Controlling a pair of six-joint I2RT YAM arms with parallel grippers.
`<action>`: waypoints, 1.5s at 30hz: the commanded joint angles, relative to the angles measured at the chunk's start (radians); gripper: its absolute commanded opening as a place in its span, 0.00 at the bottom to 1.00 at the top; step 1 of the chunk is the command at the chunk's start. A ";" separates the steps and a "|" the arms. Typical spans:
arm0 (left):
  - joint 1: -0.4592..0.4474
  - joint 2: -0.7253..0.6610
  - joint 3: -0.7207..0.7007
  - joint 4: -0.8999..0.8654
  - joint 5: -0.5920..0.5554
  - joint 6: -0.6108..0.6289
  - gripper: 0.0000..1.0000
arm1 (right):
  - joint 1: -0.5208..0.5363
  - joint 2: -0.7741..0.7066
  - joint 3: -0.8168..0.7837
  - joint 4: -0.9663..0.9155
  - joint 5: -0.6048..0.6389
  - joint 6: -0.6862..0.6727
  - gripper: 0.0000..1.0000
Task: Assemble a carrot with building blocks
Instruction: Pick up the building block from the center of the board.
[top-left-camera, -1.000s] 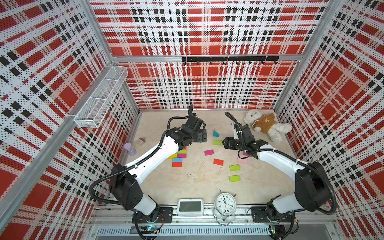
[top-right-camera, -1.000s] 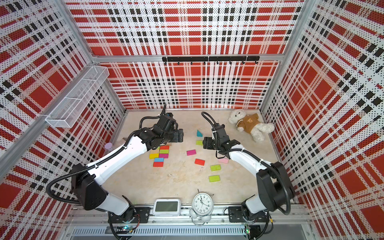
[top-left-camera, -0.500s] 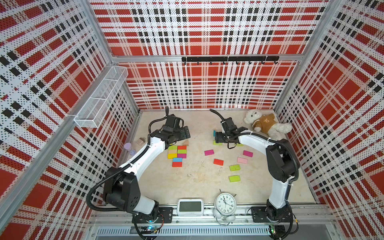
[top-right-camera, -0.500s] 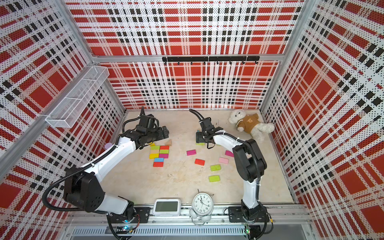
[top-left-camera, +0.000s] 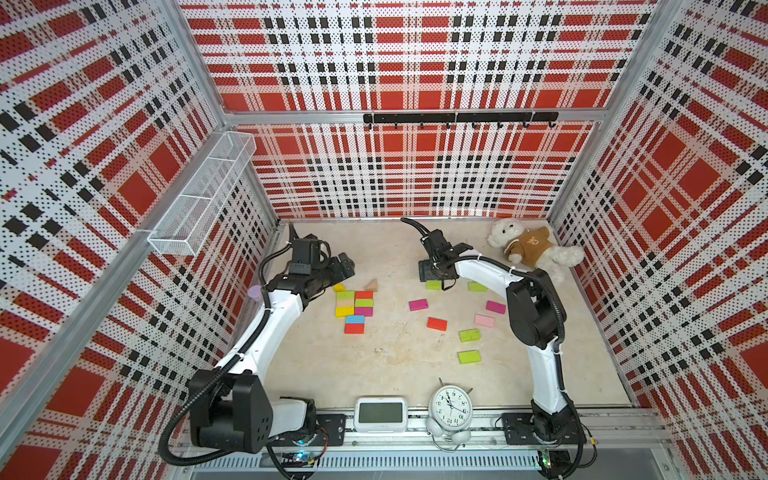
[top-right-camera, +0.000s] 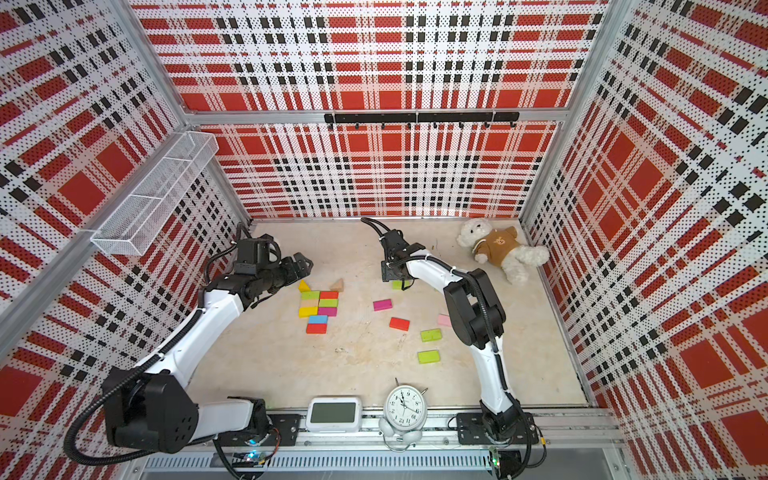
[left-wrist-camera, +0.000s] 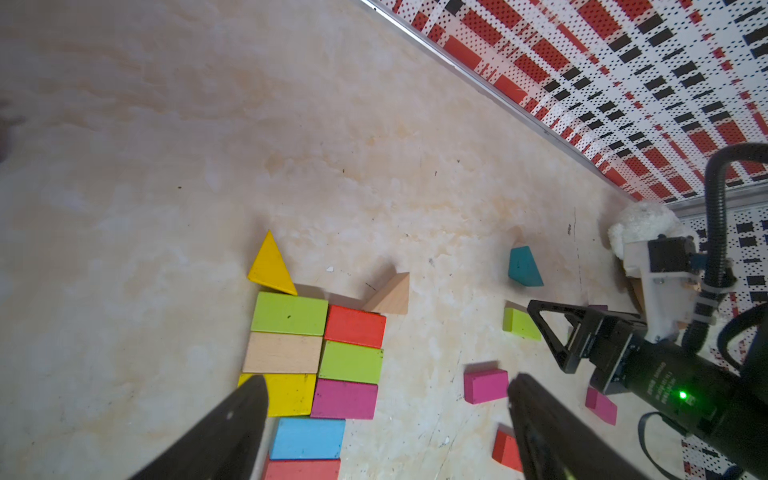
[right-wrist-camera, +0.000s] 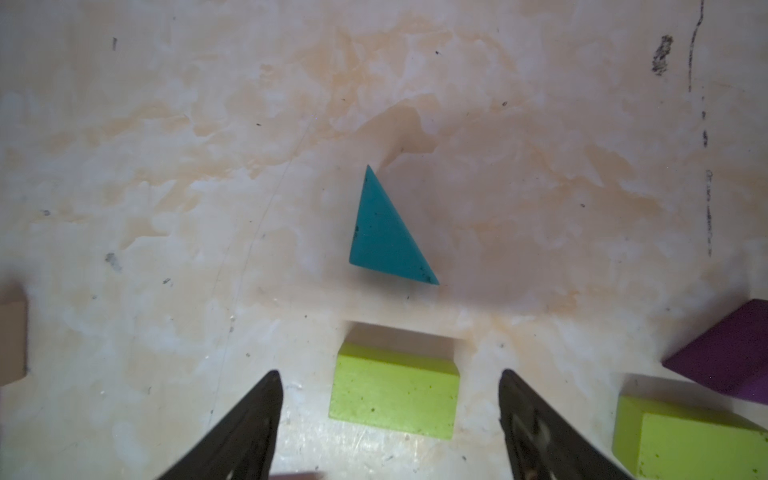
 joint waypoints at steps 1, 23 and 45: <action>0.028 -0.007 -0.014 0.025 0.052 0.011 0.93 | 0.015 0.040 0.049 -0.063 0.045 0.021 0.82; 0.037 0.017 -0.030 0.036 0.080 0.011 0.93 | 0.015 0.074 -0.003 -0.041 0.029 0.029 0.70; -0.023 0.058 -0.016 0.030 0.056 0.023 0.93 | -0.034 -0.042 -0.176 0.031 -0.012 0.068 0.58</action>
